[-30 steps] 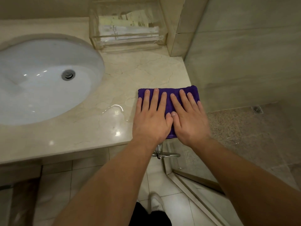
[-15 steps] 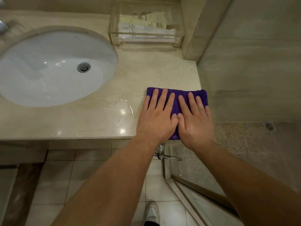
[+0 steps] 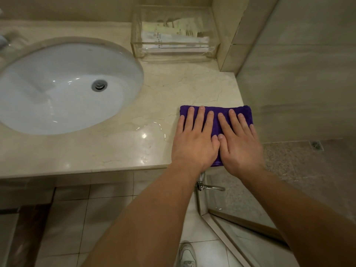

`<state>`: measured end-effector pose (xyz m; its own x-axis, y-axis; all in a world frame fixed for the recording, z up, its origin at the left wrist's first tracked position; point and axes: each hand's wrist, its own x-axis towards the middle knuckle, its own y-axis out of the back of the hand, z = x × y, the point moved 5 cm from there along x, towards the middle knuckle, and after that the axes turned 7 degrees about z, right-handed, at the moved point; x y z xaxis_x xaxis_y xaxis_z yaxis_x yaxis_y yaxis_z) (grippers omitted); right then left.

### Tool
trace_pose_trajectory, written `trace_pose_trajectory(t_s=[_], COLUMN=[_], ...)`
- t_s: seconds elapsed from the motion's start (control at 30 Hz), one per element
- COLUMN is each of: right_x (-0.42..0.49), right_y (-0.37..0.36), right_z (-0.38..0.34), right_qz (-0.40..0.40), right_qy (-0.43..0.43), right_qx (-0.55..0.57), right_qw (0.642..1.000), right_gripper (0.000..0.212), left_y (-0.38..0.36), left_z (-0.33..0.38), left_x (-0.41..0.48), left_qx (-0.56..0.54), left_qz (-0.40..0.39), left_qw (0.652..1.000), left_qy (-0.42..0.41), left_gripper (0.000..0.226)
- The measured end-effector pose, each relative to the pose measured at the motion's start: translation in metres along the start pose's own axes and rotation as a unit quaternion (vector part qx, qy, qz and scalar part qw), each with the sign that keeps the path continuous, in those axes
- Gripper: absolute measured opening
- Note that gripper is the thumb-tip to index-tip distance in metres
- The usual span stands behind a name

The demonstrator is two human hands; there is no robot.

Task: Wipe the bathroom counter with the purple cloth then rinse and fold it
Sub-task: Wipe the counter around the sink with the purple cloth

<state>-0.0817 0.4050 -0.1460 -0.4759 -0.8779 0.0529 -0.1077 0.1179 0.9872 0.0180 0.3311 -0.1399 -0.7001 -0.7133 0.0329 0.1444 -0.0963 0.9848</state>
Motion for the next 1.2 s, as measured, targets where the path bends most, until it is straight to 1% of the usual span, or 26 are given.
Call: trace_pose_trajectory(t_s=[0.43, 1.2], right_x=[-0.001, 0.000], right_y=[-0.004, -0.013], right_z=[-0.030, -0.091], right_qz=[-0.023, -0.023], right_qy=[-0.002, 0.018], right_qx=[-0.016, -0.013], right_qw=[1.000, 0.999], right_gripper=[0.061, 0.061], left_y=[0.005, 0.015], left_z=[-0.028, -0.084], left_x=[-0.010, -0.030], left_qx=[0.004, 0.003], left_qz=[-0.004, -0.005], left_qw=[1.000, 1.000], left_qy=[-0.003, 0.021], left_gripper=[0.063, 0.062])
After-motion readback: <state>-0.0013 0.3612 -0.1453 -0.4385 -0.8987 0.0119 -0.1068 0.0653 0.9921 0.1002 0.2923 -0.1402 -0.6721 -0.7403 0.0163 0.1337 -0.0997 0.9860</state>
